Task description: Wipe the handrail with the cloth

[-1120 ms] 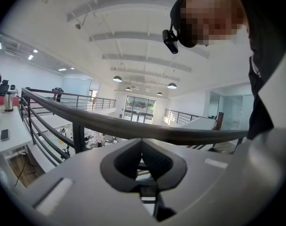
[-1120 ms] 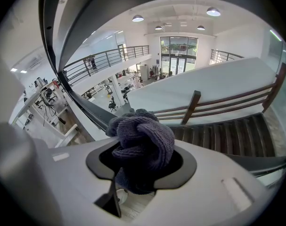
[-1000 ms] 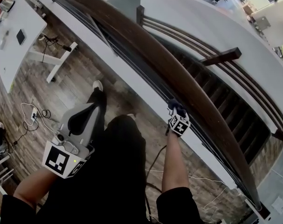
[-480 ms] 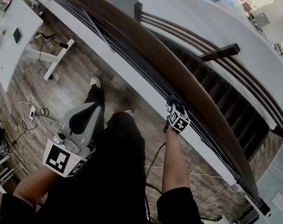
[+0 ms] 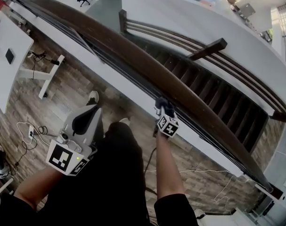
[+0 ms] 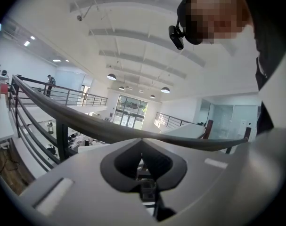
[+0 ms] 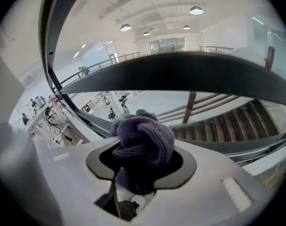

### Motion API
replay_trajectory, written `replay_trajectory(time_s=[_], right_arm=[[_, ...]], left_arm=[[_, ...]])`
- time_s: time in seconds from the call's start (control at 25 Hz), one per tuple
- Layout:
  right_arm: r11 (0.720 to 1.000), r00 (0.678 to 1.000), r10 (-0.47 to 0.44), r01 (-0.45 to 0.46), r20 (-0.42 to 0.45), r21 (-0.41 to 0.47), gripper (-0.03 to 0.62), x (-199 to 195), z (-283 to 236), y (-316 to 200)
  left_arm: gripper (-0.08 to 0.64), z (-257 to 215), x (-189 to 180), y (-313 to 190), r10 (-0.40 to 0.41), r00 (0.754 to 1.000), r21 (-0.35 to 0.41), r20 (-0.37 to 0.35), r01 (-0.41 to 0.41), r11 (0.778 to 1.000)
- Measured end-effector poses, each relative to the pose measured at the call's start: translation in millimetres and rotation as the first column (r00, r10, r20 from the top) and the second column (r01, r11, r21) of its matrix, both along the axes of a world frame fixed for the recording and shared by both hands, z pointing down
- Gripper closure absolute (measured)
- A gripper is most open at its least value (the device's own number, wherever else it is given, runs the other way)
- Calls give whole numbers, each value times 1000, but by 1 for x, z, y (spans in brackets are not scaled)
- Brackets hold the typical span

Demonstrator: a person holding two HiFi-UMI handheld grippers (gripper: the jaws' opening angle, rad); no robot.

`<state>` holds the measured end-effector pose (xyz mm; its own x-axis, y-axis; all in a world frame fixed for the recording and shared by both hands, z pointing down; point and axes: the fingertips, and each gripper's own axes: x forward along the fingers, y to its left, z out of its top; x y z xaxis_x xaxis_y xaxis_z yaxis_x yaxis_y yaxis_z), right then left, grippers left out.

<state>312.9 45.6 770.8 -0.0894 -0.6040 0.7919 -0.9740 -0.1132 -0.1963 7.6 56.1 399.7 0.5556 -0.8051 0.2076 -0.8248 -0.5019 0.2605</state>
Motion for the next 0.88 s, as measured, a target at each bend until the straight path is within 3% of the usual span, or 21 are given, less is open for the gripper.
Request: replay_trajectory(time_s=[0.24,0.36,0.52,0.72,0.88], right_arm=[[996,999,26,-23,-26,83,413,-30,-50,13],[984,998,55,-53,-8,169,413,-44,-86,25],[948,991,130,-120,-14,295,413,-46,-145,40],[896,980,156,-87,-126,437,413,-53,-224,38],[857,974,163,-61,-156,511,414,-74,-275,42]], left_arm=[[560,-10,10,-25,88,995,32,-49,-86,996],[560,-14,3,-38,76,991,15,-107,-75,997],[560,-31,-1,-54,110,984,59,-142,-103,993],[560,-28,-3,-68,158,972,49,-172,-151,987],[560,-21,-2,-70,184,968,49,-172,-178,983]])
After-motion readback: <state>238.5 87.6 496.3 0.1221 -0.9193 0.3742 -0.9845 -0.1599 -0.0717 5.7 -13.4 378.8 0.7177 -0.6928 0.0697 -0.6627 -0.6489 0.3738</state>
